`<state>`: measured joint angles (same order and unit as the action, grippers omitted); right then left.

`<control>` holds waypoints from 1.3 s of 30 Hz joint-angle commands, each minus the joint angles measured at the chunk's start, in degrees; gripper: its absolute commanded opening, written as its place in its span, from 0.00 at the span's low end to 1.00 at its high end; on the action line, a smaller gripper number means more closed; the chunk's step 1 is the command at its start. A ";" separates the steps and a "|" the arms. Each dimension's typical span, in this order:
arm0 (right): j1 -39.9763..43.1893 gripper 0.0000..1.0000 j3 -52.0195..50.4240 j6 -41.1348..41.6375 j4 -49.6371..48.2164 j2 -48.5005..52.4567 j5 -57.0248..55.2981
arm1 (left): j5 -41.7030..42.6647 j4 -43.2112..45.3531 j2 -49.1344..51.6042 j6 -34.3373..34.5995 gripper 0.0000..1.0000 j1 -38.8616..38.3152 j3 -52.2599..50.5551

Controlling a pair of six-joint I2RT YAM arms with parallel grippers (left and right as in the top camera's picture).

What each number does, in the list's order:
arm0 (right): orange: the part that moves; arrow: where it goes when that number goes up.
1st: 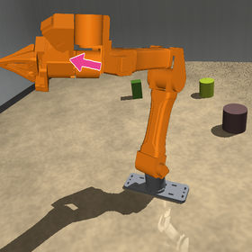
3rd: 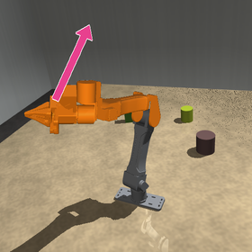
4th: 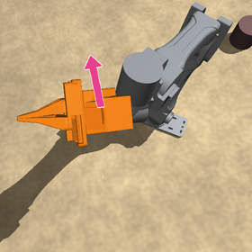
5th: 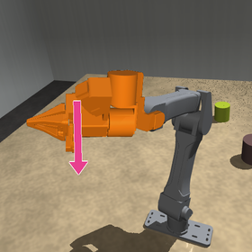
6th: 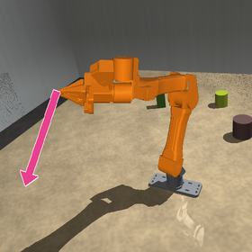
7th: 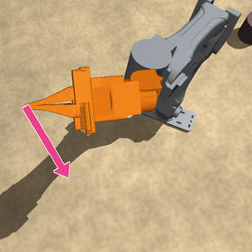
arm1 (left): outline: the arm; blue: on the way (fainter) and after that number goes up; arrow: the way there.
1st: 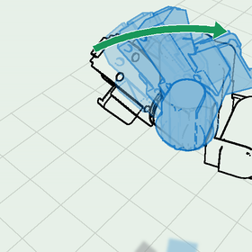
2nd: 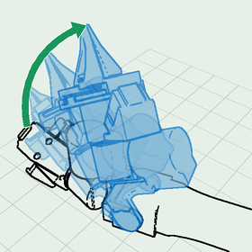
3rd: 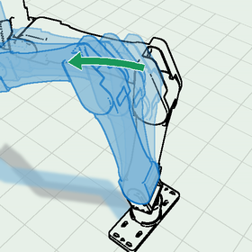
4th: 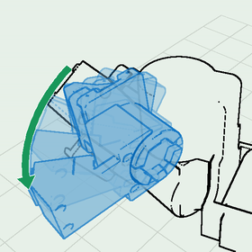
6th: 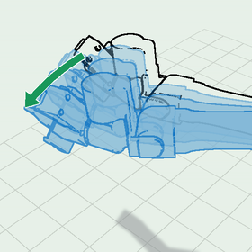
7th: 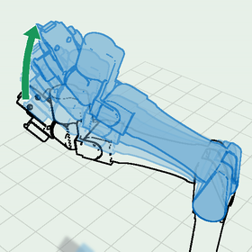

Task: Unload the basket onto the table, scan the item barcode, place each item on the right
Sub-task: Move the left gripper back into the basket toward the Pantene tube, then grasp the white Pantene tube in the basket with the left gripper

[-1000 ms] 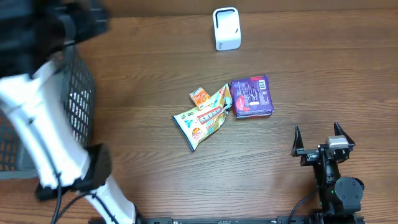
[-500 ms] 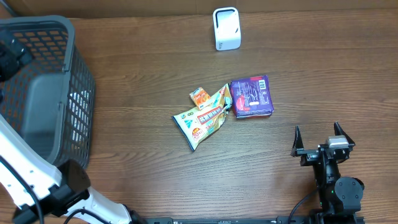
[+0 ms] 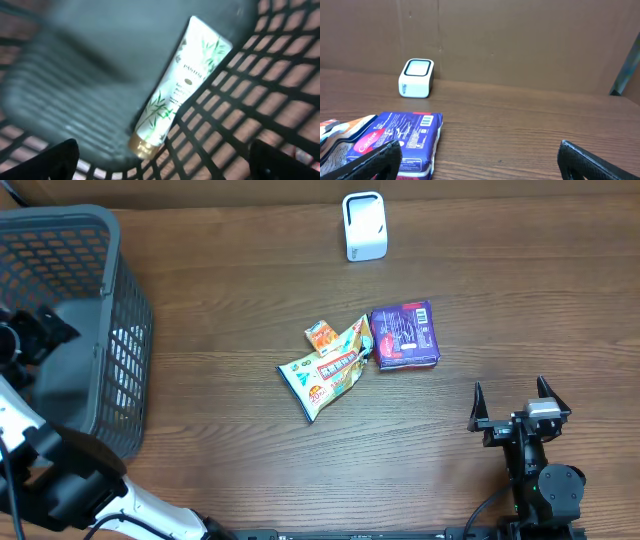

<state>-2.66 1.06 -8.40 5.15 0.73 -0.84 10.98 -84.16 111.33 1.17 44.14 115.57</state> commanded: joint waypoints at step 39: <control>0.09 1.00 -0.61 -0.22 -0.35 -0.57 0.04 | -5.40 24.37 5.29 -5.66 0.53 -2.19 -29.94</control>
<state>-2.66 1.06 -8.40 5.15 0.73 -0.84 8.34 -60.38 116.33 -6.57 41.82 86.15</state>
